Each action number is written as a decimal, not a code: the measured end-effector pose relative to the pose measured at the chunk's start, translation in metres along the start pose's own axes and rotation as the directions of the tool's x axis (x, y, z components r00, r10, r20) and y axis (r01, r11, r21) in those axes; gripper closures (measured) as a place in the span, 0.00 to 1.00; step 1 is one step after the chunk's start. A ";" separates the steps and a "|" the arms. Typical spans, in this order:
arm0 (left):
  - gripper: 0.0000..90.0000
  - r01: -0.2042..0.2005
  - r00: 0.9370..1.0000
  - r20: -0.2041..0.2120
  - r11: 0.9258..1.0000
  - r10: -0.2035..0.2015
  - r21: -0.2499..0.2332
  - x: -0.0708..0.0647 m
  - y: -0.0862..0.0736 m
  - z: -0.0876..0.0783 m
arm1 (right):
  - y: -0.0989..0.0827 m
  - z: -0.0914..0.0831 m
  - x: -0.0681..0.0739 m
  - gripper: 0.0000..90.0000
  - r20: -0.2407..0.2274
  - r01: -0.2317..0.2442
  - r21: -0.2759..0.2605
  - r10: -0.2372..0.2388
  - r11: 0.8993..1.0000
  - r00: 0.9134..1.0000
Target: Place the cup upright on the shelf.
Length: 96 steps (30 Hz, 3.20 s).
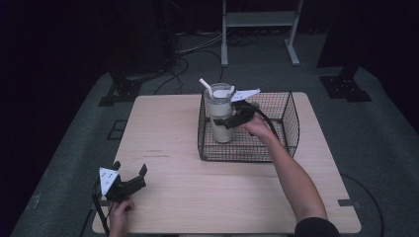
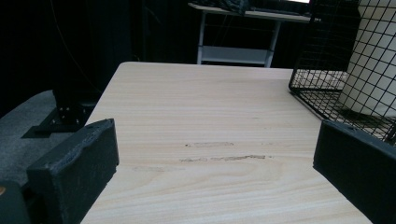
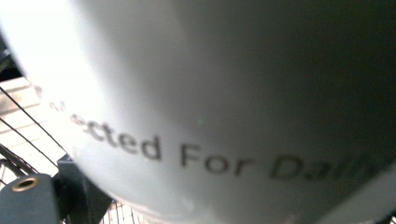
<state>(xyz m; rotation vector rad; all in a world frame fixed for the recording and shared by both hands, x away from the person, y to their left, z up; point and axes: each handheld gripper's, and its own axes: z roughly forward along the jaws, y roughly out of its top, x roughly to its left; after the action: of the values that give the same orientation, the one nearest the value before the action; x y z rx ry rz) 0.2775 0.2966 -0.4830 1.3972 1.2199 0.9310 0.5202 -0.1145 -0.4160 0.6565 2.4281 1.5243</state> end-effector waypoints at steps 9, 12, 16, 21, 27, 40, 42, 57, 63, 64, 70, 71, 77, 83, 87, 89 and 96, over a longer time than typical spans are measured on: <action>0.00 -0.004 1.000 0.001 1.000 0.004 0.001 0.000 0.000 0.000 | -0.010 -0.001 -0.006 0.09 -0.003 -0.013 -0.023 0.013 1.000 1.000; 0.00 -0.007 1.000 0.002 1.000 0.007 0.000 -0.001 0.000 0.000 | -0.012 -0.002 -0.007 0.09 -0.010 -0.010 -0.037 0.010 0.999 1.000; 0.00 -0.009 1.000 0.001 1.000 0.009 -0.002 -0.001 0.000 0.000 | -0.012 -0.002 -0.004 0.09 -0.017 0.028 -0.027 -0.028 0.999 0.999; 0.00 -0.008 1.000 0.001 1.000 0.008 -0.001 -0.001 0.000 0.000 | -0.012 -0.002 -0.004 0.09 -0.021 0.034 -0.021 -0.034 0.999 0.999; 0.00 -0.009 1.000 0.001 1.000 0.009 -0.001 -0.001 0.000 0.000 | -0.013 -0.004 -0.006 0.09 -0.026 0.034 -0.022 -0.034 0.999 0.999; 0.00 -0.014 1.000 0.000 1.000 0.014 0.001 -0.002 0.000 -0.001 | -0.019 -0.012 -0.006 0.08 -0.019 0.039 -0.026 -0.040 0.999 0.999; 0.00 -0.016 1.000 0.001 1.000 0.016 0.000 -0.002 0.000 -0.001 | -0.020 -0.014 -0.006 0.08 -0.013 0.040 -0.020 -0.040 0.999 0.999; 0.00 -0.021 1.000 -0.005 1.000 0.021 0.001 -0.003 0.000 0.000 | -0.024 -0.024 -0.005 0.08 -0.016 0.049 -0.003 -0.049 0.999 0.999; 0.00 -0.023 1.000 -0.006 1.000 0.023 0.001 -0.003 0.000 0.000 | -0.024 -0.026 -0.005 0.08 -0.014 0.051 0.003 -0.051 0.999 0.999; 0.00 -0.024 1.000 -0.006 1.000 0.024 0.001 -0.003 0.000 0.000 | -0.024 -0.026 -0.005 0.08 -0.014 0.051 0.003 -0.051 0.999 0.999; 0.00 -0.023 1.000 -0.005 1.000 0.023 0.001 -0.003 0.000 0.000 | -0.024 -0.028 -0.005 0.08 -0.013 0.057 0.008 -0.057 0.998 0.998; 0.00 -0.025 1.000 -0.004 1.000 0.025 0.000 -0.003 0.000 0.000 | -0.023 -0.029 -0.005 0.08 -0.011 0.058 0.012 -0.058 0.998 0.998; 0.00 -0.025 1.000 -0.002 1.000 0.025 0.000 -0.003 0.000 0.000 | -0.023 -0.031 -0.004 0.09 -0.007 0.057 0.014 -0.057 0.998 0.998; 0.00 -0.030 1.000 -0.002 1.000 0.030 0.002 -0.004 0.000 0.000 | -0.023 -0.036 -0.006 0.09 -0.001 0.066 0.002 -0.066 0.998 0.998; 0.00 -0.030 1.000 -0.002 1.000 0.030 0.002 -0.004 0.000 0.000 | -0.024 -0.041 -0.005 0.09 0.002 0.061 0.003 -0.061 0.998 0.998; 0.00 -0.030 1.000 -0.002 1.000 0.030 0.003 -0.004 0.000 0.000 | -0.024 -0.043 -0.005 0.09 0.005 0.056 0.004 -0.056 0.998 0.998; 0.00 -0.032 0.999 -0.001 0.999 0.032 0.002 -0.004 0.000 0.000 | -0.024 -0.052 -0.005 0.09 0.026 0.054 0.005 -0.054 0.999 0.998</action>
<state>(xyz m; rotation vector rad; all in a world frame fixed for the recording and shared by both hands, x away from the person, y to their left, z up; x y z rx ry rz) 0.2767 0.2926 -0.4830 1.4222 1.2027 0.9527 0.4975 -0.1671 -0.4150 0.6029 2.4104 1.4813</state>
